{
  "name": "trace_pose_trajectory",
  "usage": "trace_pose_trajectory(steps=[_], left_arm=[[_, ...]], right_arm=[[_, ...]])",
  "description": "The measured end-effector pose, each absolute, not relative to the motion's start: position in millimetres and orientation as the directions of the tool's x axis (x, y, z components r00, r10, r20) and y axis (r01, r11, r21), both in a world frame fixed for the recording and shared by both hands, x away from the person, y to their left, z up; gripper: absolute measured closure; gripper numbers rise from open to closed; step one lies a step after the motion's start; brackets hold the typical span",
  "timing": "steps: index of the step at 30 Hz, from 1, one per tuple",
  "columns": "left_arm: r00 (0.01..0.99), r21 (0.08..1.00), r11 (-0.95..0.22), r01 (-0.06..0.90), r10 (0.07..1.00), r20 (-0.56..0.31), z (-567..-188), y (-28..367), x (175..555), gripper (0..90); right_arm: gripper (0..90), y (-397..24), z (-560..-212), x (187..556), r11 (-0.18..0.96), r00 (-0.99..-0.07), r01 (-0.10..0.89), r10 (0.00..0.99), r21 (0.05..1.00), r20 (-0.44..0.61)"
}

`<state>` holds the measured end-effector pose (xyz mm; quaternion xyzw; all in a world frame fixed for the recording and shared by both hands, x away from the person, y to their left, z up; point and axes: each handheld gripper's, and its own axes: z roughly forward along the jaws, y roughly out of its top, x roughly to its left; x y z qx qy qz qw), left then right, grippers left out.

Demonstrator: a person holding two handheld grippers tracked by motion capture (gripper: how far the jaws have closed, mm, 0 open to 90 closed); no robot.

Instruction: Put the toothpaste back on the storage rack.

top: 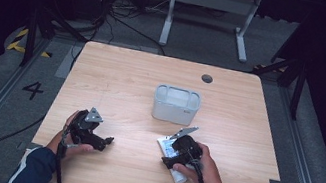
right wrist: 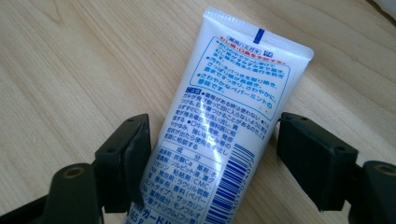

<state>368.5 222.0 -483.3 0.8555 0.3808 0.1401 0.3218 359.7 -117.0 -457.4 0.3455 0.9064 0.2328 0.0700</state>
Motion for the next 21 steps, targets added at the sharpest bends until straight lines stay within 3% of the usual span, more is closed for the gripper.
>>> trace_pose_trajectory(steps=[5,21], left_arm=[[0.671,0.657,-0.503,0.561,0.742,-0.005,-483.3,222.0,368.5,0.1],[0.671,0.657,-0.503,0.561,0.742,-0.005,-483.3,222.0,368.5,0.2]], right_arm=[[30.7,-112.1,-456.7,357.1,0.675,-0.753,0.584,0.658,0.451,-0.008],[44.9,-107.1,-452.5,355.0,0.711,-0.786,0.557,0.619,0.429,-0.004]])
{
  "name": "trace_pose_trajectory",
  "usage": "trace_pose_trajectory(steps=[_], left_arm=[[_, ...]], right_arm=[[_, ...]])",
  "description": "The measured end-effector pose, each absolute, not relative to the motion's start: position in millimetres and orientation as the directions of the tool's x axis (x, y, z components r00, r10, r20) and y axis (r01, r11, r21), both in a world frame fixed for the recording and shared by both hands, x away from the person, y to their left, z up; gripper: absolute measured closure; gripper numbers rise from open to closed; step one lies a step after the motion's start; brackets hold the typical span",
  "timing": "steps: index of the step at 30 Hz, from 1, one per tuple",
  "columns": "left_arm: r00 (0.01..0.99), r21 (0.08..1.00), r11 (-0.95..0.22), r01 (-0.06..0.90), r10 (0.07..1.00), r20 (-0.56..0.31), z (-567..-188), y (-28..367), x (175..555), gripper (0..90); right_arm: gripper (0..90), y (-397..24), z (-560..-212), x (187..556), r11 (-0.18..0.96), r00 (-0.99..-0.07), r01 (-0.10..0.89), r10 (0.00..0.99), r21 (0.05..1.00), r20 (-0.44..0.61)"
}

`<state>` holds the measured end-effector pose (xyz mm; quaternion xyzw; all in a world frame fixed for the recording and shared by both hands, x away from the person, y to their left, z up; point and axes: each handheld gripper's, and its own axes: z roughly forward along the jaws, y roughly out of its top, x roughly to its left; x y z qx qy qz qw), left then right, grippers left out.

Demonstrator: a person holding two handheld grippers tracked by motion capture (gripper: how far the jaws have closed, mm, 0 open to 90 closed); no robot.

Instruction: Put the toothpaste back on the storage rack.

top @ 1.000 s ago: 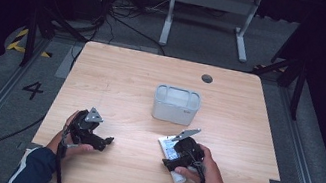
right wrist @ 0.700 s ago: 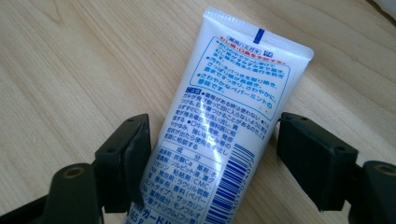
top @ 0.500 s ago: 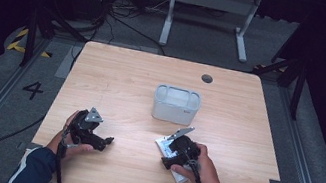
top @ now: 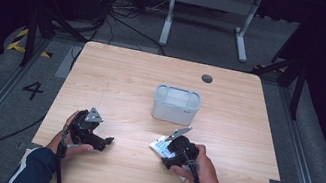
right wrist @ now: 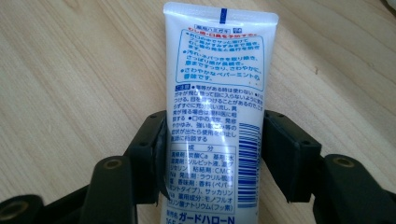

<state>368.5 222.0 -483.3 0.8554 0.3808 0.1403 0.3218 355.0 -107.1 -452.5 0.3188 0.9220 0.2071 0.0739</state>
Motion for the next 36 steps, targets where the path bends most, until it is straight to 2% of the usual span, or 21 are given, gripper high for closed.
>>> trace_pose_trajectory(steps=[17,26,36], left_arm=[[0.671,0.657,-0.503,0.561,0.742,-0.005,-483,222,368,0.2],[0.671,0.657,-0.503,0.561,0.742,-0.005,-483,222,369,0.2],[0.671,0.657,-0.503,0.561,0.742,-0.005,-483,222,369,0.1]], right_arm=[[53.1,-107,-450,360,0.754,-0.826,0.512,0.563,0.411,-0.004],[58.1,-113,-450,360,0.726,-0.821,0.524,0.57,0.445,0.036],[64.0,-119,-449,357,0.734,-0.846,0.476,0.532,0.485,0.025]])
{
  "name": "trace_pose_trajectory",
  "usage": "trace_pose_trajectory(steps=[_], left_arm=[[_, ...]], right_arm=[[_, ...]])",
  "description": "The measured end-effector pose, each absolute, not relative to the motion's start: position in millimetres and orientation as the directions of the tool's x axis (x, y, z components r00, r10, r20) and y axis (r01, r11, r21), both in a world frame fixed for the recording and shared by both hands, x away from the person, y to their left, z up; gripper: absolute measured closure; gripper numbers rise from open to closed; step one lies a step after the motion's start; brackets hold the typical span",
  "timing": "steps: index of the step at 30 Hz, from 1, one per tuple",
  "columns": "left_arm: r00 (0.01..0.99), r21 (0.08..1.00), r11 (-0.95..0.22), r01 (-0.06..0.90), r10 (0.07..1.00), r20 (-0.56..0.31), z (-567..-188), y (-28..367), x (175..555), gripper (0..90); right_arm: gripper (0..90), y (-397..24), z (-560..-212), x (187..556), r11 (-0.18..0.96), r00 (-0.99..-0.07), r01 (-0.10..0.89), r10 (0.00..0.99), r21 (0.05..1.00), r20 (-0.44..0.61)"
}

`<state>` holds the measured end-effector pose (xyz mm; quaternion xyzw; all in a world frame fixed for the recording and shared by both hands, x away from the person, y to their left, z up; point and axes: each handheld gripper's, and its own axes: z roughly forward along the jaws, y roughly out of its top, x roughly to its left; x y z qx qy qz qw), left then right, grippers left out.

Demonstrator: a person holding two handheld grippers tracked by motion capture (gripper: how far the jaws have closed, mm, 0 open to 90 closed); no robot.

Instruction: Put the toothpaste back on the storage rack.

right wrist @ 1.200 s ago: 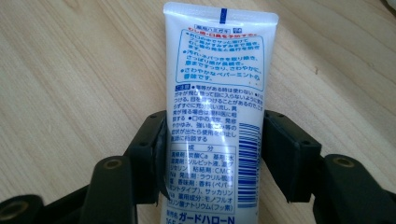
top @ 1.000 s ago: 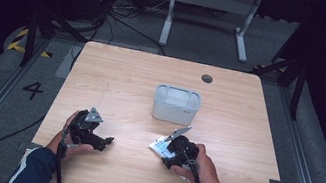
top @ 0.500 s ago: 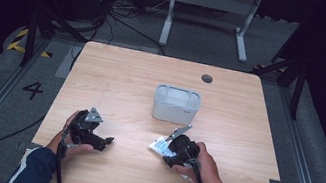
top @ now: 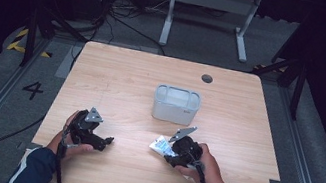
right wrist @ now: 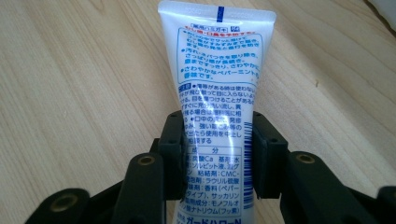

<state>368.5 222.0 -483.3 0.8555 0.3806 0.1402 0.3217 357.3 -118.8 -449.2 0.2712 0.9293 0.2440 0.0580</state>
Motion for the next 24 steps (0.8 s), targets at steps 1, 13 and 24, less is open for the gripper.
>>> trace_pose_trajectory(steps=[1,13,24], left_arm=[[0.672,0.658,-0.504,0.559,0.741,-0.003,-483,222,369,0.2],[0.671,0.657,-0.504,0.561,0.741,-0.005,-483,222,369,0.2],[0.672,0.658,-0.505,0.559,0.741,-0.002,-483,222,369,0.2]], right_arm=[[64.3,-120,-449,357,0.734,-0.85,0.47,0.526,0.491,0.027],[65.0,-128,-445,353,0.709,-0.867,0.434,0.496,0.556,0.046],[65.0,-136,-428,349,0.646,-0.882,0.369,0.47,0.668,0.032]])
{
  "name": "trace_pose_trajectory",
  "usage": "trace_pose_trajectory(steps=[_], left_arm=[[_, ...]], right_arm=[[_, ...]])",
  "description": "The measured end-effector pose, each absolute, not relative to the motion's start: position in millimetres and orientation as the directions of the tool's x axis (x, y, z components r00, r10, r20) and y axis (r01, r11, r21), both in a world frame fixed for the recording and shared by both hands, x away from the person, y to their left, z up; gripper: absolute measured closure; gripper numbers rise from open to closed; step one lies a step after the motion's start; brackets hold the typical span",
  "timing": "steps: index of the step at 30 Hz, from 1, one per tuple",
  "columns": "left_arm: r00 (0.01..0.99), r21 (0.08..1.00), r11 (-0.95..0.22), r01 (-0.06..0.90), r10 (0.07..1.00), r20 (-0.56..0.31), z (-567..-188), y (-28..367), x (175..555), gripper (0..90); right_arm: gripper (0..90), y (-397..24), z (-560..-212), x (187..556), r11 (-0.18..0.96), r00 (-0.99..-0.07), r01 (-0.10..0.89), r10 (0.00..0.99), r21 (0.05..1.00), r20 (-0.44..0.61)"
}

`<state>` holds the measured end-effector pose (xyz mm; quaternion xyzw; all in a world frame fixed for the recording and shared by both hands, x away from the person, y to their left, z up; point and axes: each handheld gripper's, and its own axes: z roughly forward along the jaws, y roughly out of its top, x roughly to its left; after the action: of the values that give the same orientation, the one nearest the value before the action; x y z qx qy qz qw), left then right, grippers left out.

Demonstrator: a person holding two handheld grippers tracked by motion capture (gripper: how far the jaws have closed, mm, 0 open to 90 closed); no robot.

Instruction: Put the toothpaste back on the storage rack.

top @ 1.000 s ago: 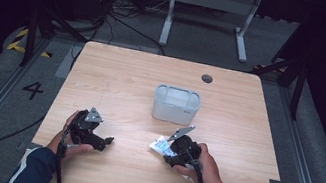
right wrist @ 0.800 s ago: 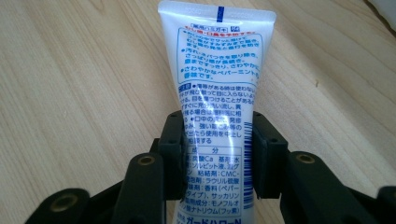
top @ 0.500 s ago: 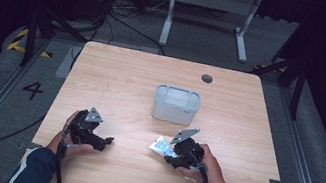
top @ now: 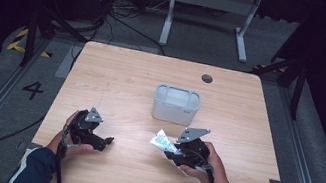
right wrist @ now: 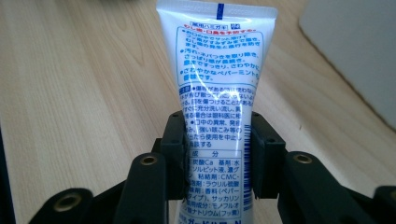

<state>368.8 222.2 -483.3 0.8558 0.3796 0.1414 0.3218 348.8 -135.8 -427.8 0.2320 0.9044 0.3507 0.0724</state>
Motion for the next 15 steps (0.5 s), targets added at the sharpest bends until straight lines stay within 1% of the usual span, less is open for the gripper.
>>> trace_pose_trajectory(steps=[3,6,10,15], left_arm=[[0.672,0.658,-0.504,0.559,0.741,-0.003,-483,222,369,0.2],[0.67,0.657,-0.503,0.561,0.742,-0.005,-483,222,368,0.3],[0.67,0.659,-0.503,0.56,0.742,-0.003,-483,222,368,0.4],[0.67,0.656,-0.502,0.563,0.742,-0.006,-483,222,368,0.5]], right_arm=[[65.0,-140,-421,347,0.612,-0.885,0.346,0.466,0.711,0.03],[64.9,-142,-415,346,0.592,-0.883,0.336,0.469,0.732,0.026],[64.7,-147,-406,345,0.551,-0.891,0.291,0.454,0.783,0.012],[64.8,-153,-400,345,0.489,-0.878,0.269,0.478,0.83,0.003]])
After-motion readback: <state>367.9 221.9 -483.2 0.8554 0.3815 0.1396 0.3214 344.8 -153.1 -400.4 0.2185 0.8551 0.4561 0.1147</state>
